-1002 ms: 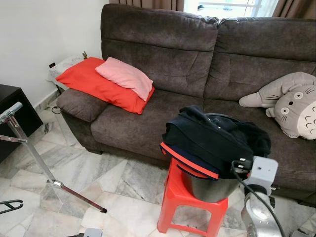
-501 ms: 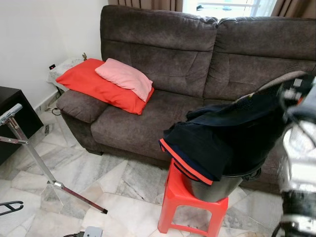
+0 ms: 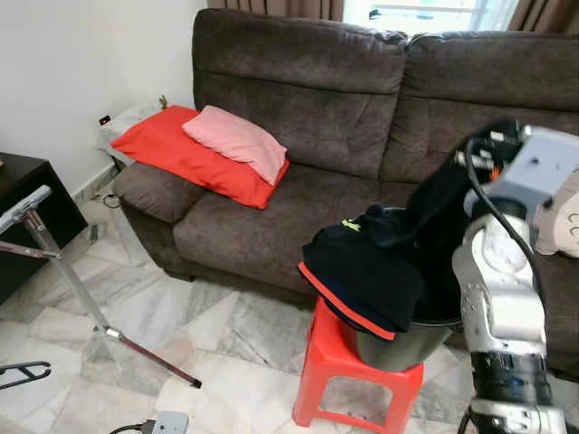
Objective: Hang hanger
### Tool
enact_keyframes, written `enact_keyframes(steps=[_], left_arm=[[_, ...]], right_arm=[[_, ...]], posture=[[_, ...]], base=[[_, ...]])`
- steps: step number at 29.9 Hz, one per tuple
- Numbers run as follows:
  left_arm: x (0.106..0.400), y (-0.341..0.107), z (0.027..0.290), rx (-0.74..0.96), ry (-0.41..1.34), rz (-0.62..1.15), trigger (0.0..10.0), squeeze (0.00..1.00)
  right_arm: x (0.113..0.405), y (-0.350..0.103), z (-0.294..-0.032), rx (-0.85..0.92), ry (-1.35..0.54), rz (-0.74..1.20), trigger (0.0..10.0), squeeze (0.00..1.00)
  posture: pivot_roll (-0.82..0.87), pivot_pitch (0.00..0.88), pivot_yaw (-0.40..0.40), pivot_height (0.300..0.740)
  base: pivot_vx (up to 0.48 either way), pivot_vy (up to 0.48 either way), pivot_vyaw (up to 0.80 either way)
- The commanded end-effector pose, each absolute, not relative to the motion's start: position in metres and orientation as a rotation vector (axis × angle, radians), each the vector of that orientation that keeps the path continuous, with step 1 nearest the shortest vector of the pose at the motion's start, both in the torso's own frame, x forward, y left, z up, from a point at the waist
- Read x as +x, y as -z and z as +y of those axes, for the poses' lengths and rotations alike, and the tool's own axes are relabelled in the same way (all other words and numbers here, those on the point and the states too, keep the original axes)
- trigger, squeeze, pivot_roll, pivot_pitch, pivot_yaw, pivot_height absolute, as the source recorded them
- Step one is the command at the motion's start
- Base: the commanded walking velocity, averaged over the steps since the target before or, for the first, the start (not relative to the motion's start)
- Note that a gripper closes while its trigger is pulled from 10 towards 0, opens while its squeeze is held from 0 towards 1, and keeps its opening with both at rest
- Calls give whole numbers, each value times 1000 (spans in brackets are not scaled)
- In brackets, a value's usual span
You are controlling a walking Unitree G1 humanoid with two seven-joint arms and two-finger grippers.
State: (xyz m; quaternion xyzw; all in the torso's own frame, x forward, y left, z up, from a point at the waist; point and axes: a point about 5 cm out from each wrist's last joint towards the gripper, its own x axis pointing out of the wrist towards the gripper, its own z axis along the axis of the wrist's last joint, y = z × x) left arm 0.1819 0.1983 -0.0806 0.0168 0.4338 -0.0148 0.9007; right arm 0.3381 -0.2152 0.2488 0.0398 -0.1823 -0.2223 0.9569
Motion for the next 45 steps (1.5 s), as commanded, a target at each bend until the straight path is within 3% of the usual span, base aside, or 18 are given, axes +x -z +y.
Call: enact_keyframes(steps=[1, 5, 18, 27, 39, 45], left_arm=[[177, 83, 200, 38, 29, 911, 10000, 0], [178, 83, 197, 36, 35, 909, 10000, 0], [179, 83, 196, 34, 36, 910, 10000, 0], [179, 83, 195, 30, 36, 909, 10000, 0], [175, 84, 196, 28, 30, 920, 10000, 0], [174, 85, 196, 26, 30, 922, 10000, 0]], right_arm=[[330, -257, -224, 105, 510, -419, 10000, 0], [315, -279, -235, 23, 629, -555, 10000, 0], [311, -275, -229, 14, 627, -555, 10000, 0], [317, -275, -222, 13, 572, -548, 10000, 0], [344, -278, -167, -91, 183, -495, 10000, 0], [346, -284, -156, -199, 121, -536, 10000, 0]], posture=[[-42, 10, 43, 740], [-42, 10, 40, 740], [-42, 6, 40, 740], [-38, 8, 38, 740], [-21, 13, 34, 740], [-19, 14, 32, 740]], base=[[0, 0, 0], [0, 0, 0], [0, 0, 0], [0, 0, 800], [0, 0, 800], [0, 0, 800]])
